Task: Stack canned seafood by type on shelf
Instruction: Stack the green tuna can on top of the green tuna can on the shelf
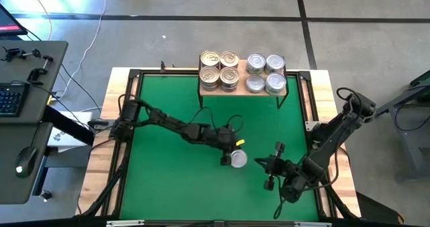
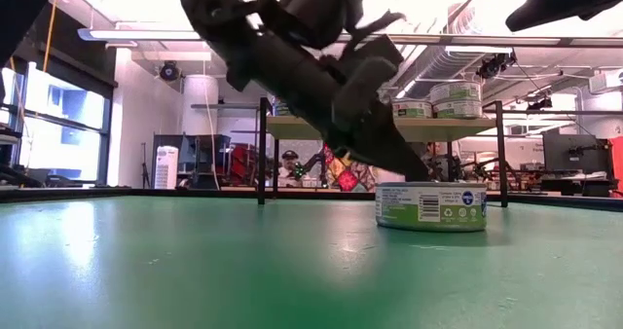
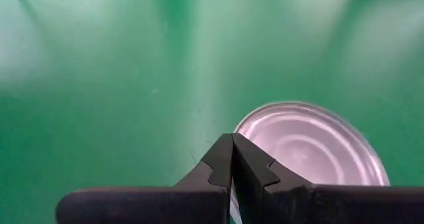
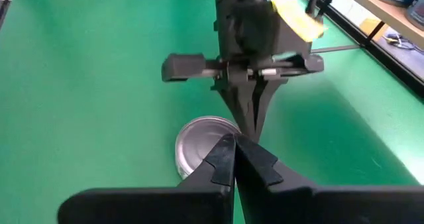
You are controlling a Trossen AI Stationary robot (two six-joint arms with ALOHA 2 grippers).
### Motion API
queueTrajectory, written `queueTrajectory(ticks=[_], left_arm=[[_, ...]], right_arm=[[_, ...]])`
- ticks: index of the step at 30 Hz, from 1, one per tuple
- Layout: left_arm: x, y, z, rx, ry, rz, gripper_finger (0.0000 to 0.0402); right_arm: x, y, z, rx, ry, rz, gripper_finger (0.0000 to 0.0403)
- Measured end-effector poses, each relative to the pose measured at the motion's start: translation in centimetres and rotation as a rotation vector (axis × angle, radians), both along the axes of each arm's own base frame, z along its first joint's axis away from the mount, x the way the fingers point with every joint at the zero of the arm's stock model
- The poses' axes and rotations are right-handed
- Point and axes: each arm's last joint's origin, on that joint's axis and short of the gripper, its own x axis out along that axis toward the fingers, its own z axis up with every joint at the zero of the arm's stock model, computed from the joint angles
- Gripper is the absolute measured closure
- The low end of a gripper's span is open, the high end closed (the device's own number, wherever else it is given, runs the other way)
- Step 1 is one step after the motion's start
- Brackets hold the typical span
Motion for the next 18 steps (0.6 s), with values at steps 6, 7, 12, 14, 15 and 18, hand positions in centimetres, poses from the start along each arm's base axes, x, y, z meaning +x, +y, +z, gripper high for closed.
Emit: queueTrajectory(ticks=[6, 7, 12, 14, 15, 18], left_arm=[[0.1, 1.1, -0.6, -0.033, 0.027, 0.031, 0.0402], [0.1, 1.2, -0.6, -0.035, 0.027, 0.036, 0.0402], [0.2, 1.7, -0.7, -0.034, 0.030, 0.048, 0.0402], [0.2, 1.9, -0.7, -0.033, 0.035, 0.051, 0.0402], [0.1, 1.9, -0.8, -0.033, 0.039, 0.051, 0.0402], [0.1, 1.9, -0.8, -0.032, 0.044, 0.053, 0.0402]], right_arm=[[0.0, 0.0, -0.1, -0.003, 0.006, 0.000, 0.0403], [0.0, 0.0, -0.1, -0.003, 0.007, 0.000, 0.0403], [0.0, 0.0, -0.1, 0.003, 0.006, 0.002, 0.0403], [0.1, 0.1, 0.0, 0.011, 0.001, 0.003, 0.0403], [0.1, 0.1, -0.1, 0.014, -0.001, 0.003, 0.0403], [0.4, 0.4, -0.7, -0.002, 0.014, 0.007, 0.0396]])
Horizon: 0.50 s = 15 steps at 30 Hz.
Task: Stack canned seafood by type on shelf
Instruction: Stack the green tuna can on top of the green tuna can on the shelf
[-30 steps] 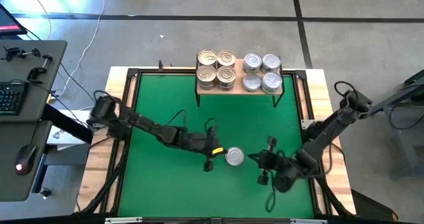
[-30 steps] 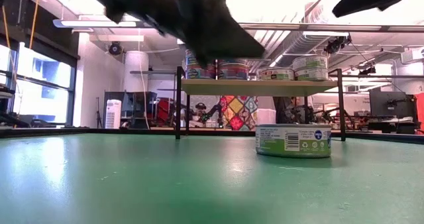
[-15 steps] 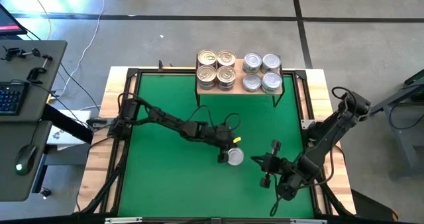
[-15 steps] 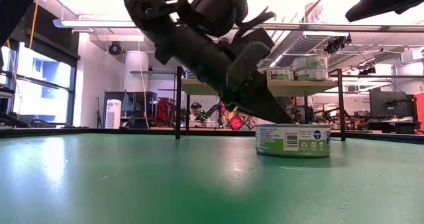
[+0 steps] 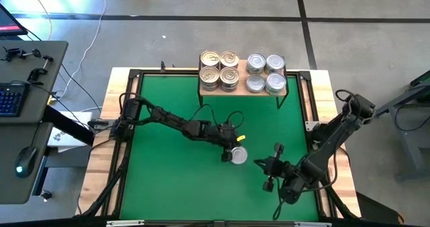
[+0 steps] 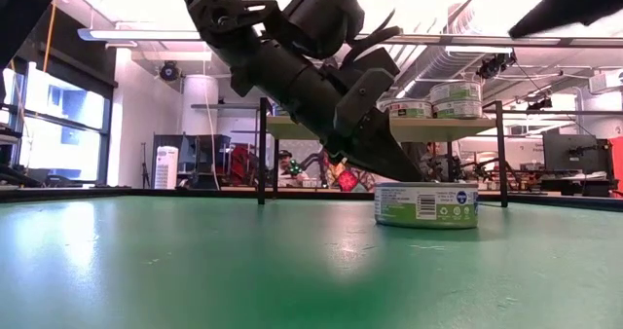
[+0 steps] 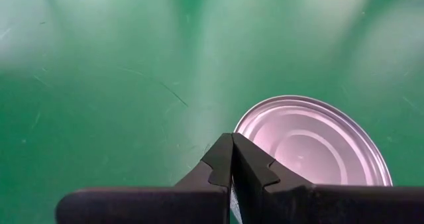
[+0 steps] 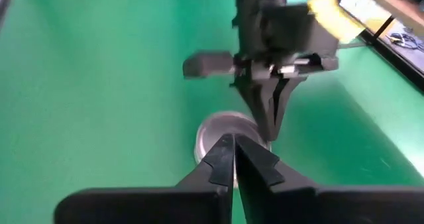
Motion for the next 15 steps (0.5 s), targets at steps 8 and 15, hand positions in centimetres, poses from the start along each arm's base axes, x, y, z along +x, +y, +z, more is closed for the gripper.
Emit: queueTrajectory(ticks=[8, 15], left_arm=[[0.0, 0.0, 0.0, 0.015, 0.001, -0.010, 0.0402], [0.0, 0.0, -0.4, 0.016, 0.008, -0.010, 0.0402]], right_arm=[[1.7, 0.6, -4.9, -0.074, 0.214, 0.036, 0.0296], [3.7, 0.8, -7.9, -0.256, 0.358, 0.214, 0.0191]])
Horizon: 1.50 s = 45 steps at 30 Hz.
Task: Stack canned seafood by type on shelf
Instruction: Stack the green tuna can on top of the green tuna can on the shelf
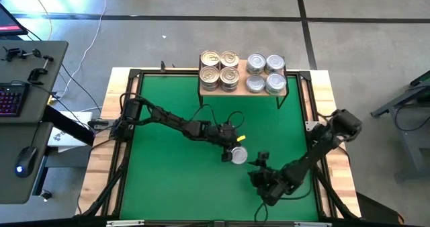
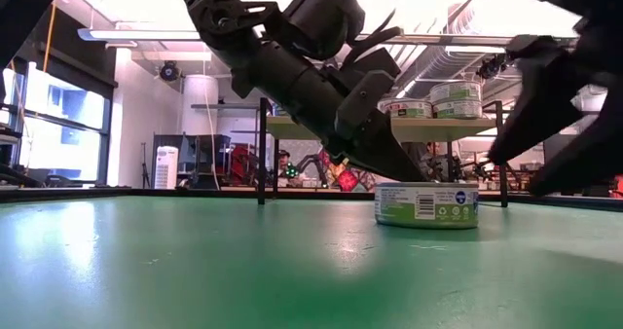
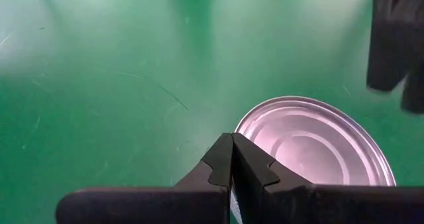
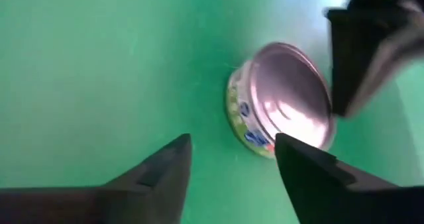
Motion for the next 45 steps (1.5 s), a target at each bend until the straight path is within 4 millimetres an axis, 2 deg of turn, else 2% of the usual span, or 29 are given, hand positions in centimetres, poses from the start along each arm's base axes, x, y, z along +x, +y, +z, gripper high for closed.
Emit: queueTrajectory(ticks=[3, 8, 17, 22, 30, 45], left_arm=[[0.1, 0.0, -0.4, 0.000, 0.003, 0.000, 0.0401], [0.1, 0.0, -0.6, -0.007, 0.011, 0.002, 0.0401], [0.0, 0.0, -0.8, -0.010, 0.019, -0.009, 0.0401], [0.0, 0.0, -0.8, -0.008, 0.020, -0.007, 0.0401], [-0.1, -0.1, -0.8, -0.013, 0.026, -0.007, 0.0401], [-0.1, -0.2, -0.9, -0.017, 0.032, -0.008, 0.0401]], right_arm=[[1.1, -0.3, -1.0, -0.084, 0.032, 0.073, 0.0168], [2.6, -1.5, -2.4, -0.181, 0.079, 0.107, 0.0163], [3.5, -2.7, -2.7, -0.249, 0.072, 0.056, 0.0163], [3.6, -2.6, -2.4, -0.263, 0.062, 0.047, 0.0165], [4.3, -2.1, -0.9, -0.267, 0.067, 0.021, 0.0179], [4.1, -2.2, 0.7, -0.223, 0.095, -0.107, 0.0181]])
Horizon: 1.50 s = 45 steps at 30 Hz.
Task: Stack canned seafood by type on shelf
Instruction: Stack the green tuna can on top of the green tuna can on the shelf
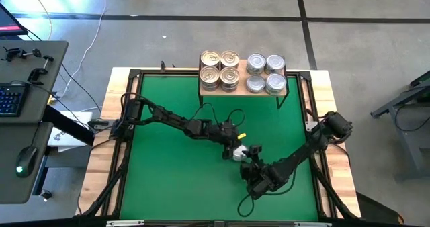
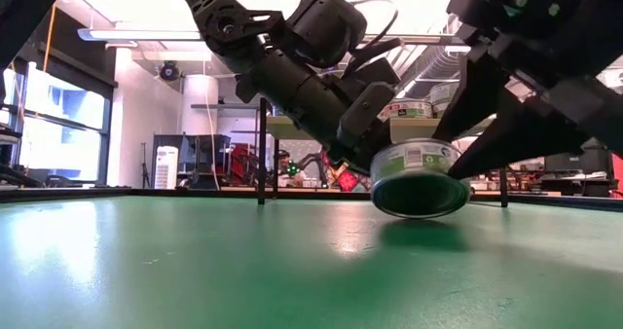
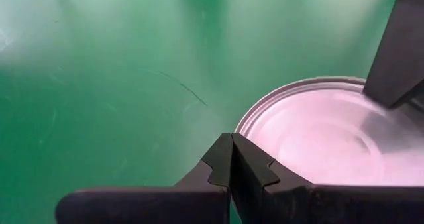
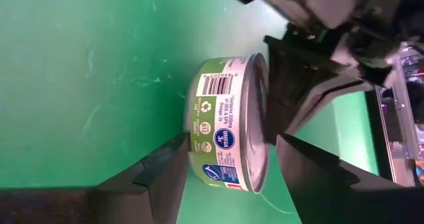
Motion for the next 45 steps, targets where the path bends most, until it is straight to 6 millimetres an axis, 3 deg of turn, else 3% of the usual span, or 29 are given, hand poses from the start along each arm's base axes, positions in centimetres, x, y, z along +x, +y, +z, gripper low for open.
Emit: queueTrajectory(ticks=[13, 21, 36, 45], left_arm=[[-0.1, -0.5, 0.0, -0.052, 0.018, -0.021, 0.0402], [-1.1, -2.3, -1.1, -0.117, 0.079, -0.117, 0.0401], [-1.6, -2.8, -0.8, -0.058, 0.070, -0.025, 0.0401], [-1.8, -2.7, 0.9, -0.048, 0.046, 0.030, 0.0401]], right_arm=[[0.4, -0.6, 0.1, 0.135, 0.053, -0.050, 0.0181], [0.5, -1.0, 0.2, 0.071, -0.006, -0.090, 0.0181], [0.4, -0.8, 0.0, 0.155, 0.097, -0.048, 0.0181], [-1.2, -1.4, 3.4, 0.256, 0.098, -0.082, 0.0179]])
